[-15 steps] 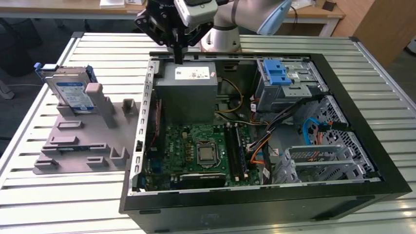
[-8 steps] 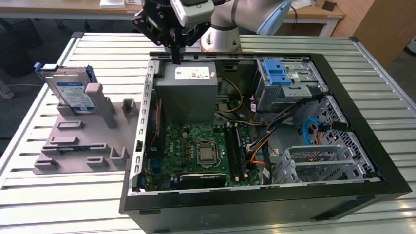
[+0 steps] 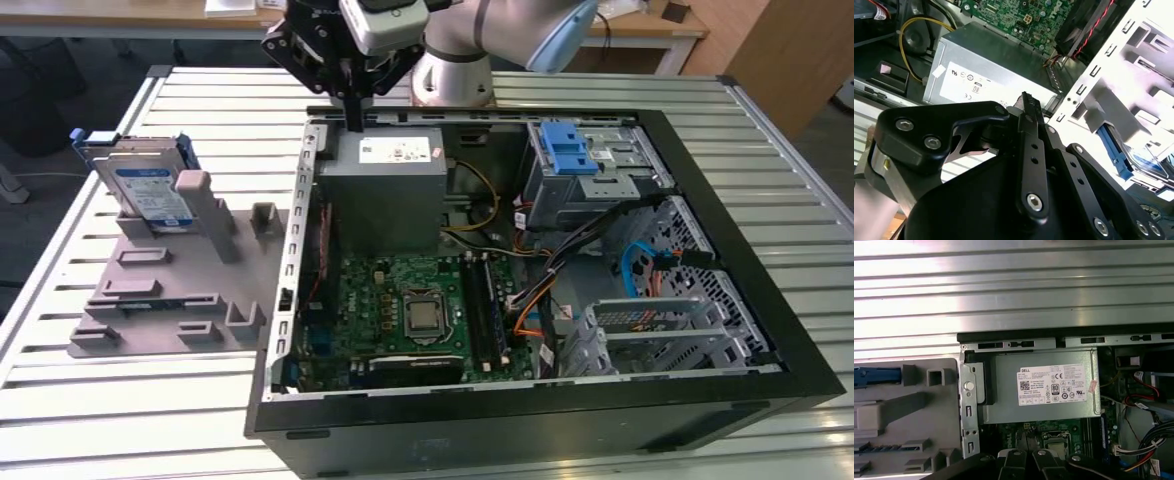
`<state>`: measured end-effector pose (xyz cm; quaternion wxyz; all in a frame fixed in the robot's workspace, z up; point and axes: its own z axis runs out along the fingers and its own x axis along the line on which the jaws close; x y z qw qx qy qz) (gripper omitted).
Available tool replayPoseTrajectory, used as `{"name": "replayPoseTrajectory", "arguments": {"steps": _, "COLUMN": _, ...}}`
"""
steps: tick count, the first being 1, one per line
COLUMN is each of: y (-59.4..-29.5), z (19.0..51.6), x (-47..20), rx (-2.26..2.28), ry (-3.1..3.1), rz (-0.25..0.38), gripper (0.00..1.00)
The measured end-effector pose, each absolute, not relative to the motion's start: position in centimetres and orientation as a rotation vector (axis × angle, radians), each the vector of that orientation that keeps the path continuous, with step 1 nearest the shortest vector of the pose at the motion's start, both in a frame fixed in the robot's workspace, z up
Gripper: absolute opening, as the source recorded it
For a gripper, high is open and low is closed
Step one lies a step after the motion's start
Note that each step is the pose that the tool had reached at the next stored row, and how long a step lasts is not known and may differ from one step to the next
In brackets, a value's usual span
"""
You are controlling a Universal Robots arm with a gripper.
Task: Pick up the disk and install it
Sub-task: 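Reach for the disk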
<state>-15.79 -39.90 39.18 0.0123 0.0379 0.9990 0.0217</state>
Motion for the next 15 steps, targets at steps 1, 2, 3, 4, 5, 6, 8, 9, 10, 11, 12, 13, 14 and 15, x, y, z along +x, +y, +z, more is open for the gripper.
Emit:
{"name": "replayPoseTrajectory", "arguments": {"steps": 1, "y": -39.9, "z": 39.2, "x": -15.9, "rx": 0.118, "ry": 3.114, "rz": 0.068, "gripper": 0.11}}
{"name": "replayPoseTrajectory", "arguments": {"steps": 2, "y": -39.9, "z": 39.2, "x": -16.0, "rx": 0.118, "ry": 3.114, "rz": 0.068, "gripper": 0.11}}
{"name": "replayPoseTrajectory", "arguments": {"steps": 3, "y": -39.9, "z": 39.2, "x": -16.1, "rx": 0.118, "ry": 3.114, "rz": 0.068, "gripper": 0.11}}
{"name": "replayPoseTrajectory", "arguments": {"steps": 4, "y": -39.9, "z": 39.2, "x": -16.2, "rx": 0.118, "ry": 3.114, "rz": 0.068, "gripper": 0.11}}
{"name": "replayPoseTrajectory", "arguments": {"steps": 5, "y": -39.9, "z": 39.2, "x": -16.3, "rx": 0.118, "ry": 3.114, "rz": 0.068, "gripper": 0.11}}
{"name": "replayPoseTrajectory", "arguments": {"steps": 6, "y": -39.9, "z": 39.2, "x": -16.4, "rx": 0.118, "ry": 3.114, "rz": 0.068, "gripper": 0.11}}
{"name": "replayPoseTrajectory", "arguments": {"steps": 8, "y": -39.9, "z": 39.2, "x": -16.8, "rx": 0.118, "ry": 3.114, "rz": 0.067, "gripper": 0.11}}
{"name": "replayPoseTrajectory", "arguments": {"steps": 9, "y": -39.9, "z": 39.1, "x": -17.1, "rx": 0.118, "ry": 3.114, "rz": 0.068, "gripper": 0.11}}
{"name": "replayPoseTrajectory", "arguments": {"steps": 10, "y": -39.9, "z": 39.1, "x": -17.3, "rx": 0.118, "ry": 3.114, "rz": 0.068, "gripper": 0.11}}
{"name": "replayPoseTrajectory", "arguments": {"steps": 11, "y": -39.9, "z": 39.1, "x": -17.6, "rx": 0.118, "ry": 3.114, "rz": 0.068, "gripper": 0.11}}
{"name": "replayPoseTrajectory", "arguments": {"steps": 12, "y": -39.9, "z": 39.1, "x": -17.8, "rx": 0.118, "ry": 3.115, "rz": 0.067, "gripper": 0.11}}
{"name": "replayPoseTrajectory", "arguments": {"steps": 13, "y": -39.9, "z": 39.1, "x": -18.1, "rx": 0.118, "ry": 3.115, "rz": 0.067, "gripper": 0.11}}
{"name": "replayPoseTrajectory", "arguments": {"steps": 14, "y": -39.9, "z": 39.1, "x": -18.3, "rx": 0.118, "ry": 3.115, "rz": 0.068, "gripper": 0.11}}
{"name": "replayPoseTrajectory", "arguments": {"steps": 15, "y": -39.9, "z": 39.1, "x": -18.5, "rx": 0.118, "ry": 3.115, "rz": 0.068, "gripper": 0.11}}
